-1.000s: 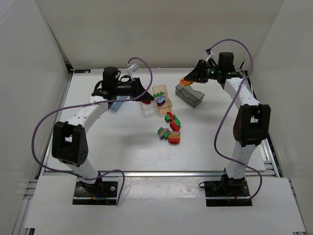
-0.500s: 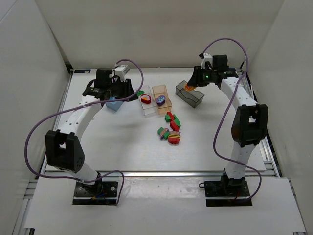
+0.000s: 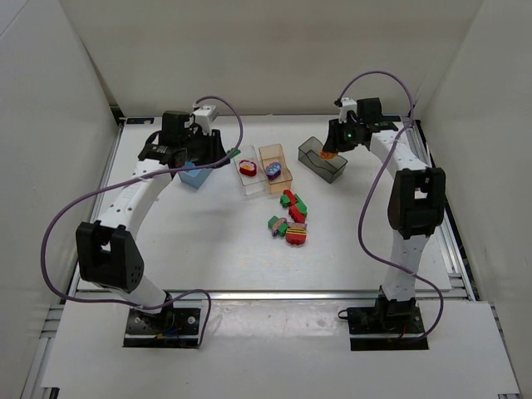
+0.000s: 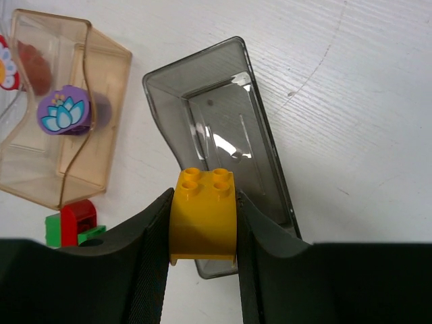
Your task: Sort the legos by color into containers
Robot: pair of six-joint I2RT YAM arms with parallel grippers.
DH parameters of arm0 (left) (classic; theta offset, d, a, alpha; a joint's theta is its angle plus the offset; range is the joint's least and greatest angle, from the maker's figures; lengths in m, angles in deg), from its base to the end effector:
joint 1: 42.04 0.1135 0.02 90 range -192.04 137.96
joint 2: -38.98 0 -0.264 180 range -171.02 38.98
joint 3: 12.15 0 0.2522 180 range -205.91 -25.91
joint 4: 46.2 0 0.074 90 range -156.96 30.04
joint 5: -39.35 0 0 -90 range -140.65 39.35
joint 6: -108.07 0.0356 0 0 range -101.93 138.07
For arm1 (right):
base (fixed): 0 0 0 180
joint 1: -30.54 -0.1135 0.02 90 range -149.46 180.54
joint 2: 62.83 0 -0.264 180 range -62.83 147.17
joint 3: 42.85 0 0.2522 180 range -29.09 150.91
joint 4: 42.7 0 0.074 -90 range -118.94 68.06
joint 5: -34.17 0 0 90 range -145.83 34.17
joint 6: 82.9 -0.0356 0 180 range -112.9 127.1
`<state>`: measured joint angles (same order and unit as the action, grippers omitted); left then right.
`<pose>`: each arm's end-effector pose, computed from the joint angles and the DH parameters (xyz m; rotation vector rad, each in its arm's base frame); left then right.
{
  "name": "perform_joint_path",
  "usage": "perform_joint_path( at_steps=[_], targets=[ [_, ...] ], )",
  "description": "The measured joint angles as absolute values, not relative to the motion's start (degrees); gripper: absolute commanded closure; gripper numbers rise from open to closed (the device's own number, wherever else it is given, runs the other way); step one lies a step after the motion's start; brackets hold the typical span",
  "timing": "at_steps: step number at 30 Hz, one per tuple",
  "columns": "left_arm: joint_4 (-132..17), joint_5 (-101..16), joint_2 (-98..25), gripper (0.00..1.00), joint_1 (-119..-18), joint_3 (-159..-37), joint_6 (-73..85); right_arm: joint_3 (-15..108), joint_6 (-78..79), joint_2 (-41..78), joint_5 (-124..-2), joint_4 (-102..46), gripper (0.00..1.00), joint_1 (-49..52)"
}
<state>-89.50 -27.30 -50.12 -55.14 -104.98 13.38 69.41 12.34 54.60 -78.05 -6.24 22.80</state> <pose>0.3375 -0.0930 0.3259 0.3847 2.2361 -0.6255 0.4666 0.0770 0.2540 -0.4548 2.2294 0.4672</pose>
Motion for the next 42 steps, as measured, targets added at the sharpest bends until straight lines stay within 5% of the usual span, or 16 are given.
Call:
perform_joint_path(
  at_steps=[22,24,25,29,33,42],
  targets=[
    [-89.54,-27.36,-52.48,0.89,-54.9,-106.64,13.77,71.33,15.09,58.75,-76.74,-5.92,1.0,23.34],
    [-89.52,-27.36,-52.52,0.89,-54.88,-106.64,13.77,71.33,15.18,59.01,-76.7,-5.92,0.76,23.34],
    [-89.52,-27.38,-52.54,0.89,-54.88,-106.64,13.77,71.33,15.25,59.1,-76.7,-5.92,0.56,23.34],
    [-89.59,-27.38,-53.09,0.89,-54.44,-106.91,13.8,71.4,15.81,59.38,-76.98,-5.85,0.19,23.34],
    [-89.52,-27.34,-55.3,0.88,-52.45,-108.46,13.82,71.51,15.81,59.23,-79.06,-5.46,0.09,23.34],
    [-90.55,-29.4,-69.09,0.89,-47.08,-119.06,16.18,68.49,12.62,46.97,-85.68,-5.13,0.08,23.34]
  ],
)
